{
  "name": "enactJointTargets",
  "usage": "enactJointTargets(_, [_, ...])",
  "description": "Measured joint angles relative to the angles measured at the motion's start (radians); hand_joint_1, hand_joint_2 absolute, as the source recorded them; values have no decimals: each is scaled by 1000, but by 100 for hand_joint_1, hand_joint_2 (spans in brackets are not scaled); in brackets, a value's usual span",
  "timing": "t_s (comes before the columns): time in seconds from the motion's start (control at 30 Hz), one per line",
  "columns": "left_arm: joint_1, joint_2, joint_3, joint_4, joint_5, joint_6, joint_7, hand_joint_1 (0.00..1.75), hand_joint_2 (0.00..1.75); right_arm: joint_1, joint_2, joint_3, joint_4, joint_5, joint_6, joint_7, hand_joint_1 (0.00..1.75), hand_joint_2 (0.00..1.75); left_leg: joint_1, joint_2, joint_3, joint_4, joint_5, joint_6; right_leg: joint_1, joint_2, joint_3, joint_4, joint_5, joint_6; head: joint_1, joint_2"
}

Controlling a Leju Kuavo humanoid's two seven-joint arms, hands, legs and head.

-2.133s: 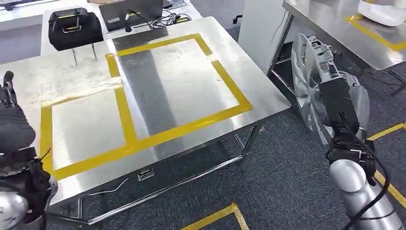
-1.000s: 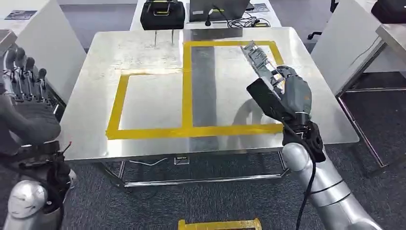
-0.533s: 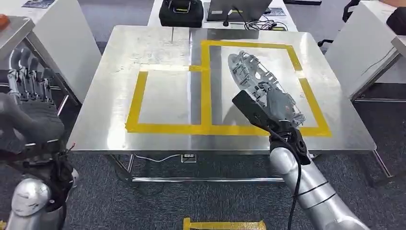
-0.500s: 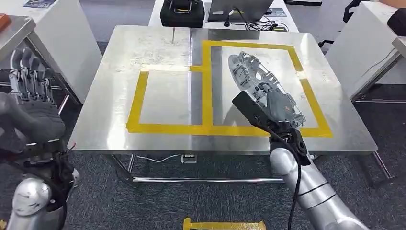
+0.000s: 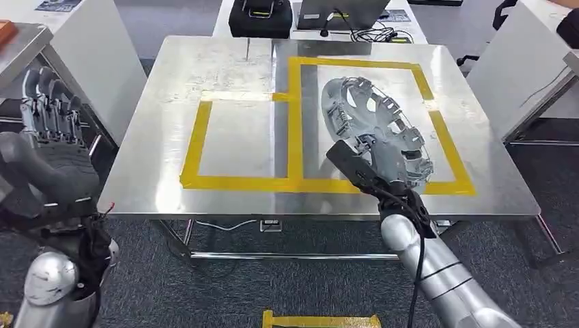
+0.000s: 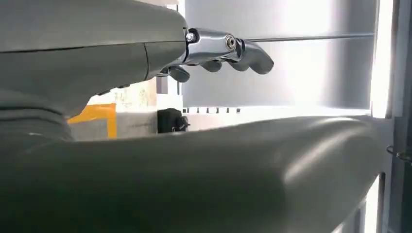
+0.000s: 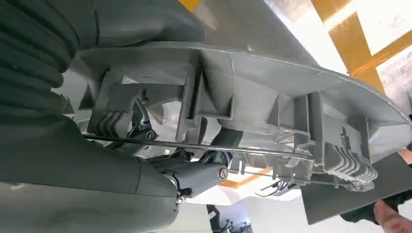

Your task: Take the parts from the cabinet and place them on the table.

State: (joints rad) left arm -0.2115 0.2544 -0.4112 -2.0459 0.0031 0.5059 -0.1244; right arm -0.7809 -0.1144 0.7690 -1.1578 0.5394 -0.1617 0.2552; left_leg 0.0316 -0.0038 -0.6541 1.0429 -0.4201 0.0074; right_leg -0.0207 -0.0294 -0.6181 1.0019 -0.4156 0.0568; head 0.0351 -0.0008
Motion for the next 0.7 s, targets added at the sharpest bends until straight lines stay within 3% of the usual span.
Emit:
enactJointTargets(0.43, [-22, -6, -20, 2, 14, -8, -15, 0, 0, -61, -3, 3, 139, -213, 64, -19, 175, 175, 1, 2, 3, -2, 0, 0, 0, 0, -1, 2, -1, -2, -5, 0])
enactJointTargets(0.7, [-48, -14, -42, 17, 39, -23, -24, 0, 0, -114, 0, 19, 265, -215, 40, -71, 175, 175, 1, 1, 4, -1, 0, 0, 0, 0, 2, 2, -1, -1, -2, 0])
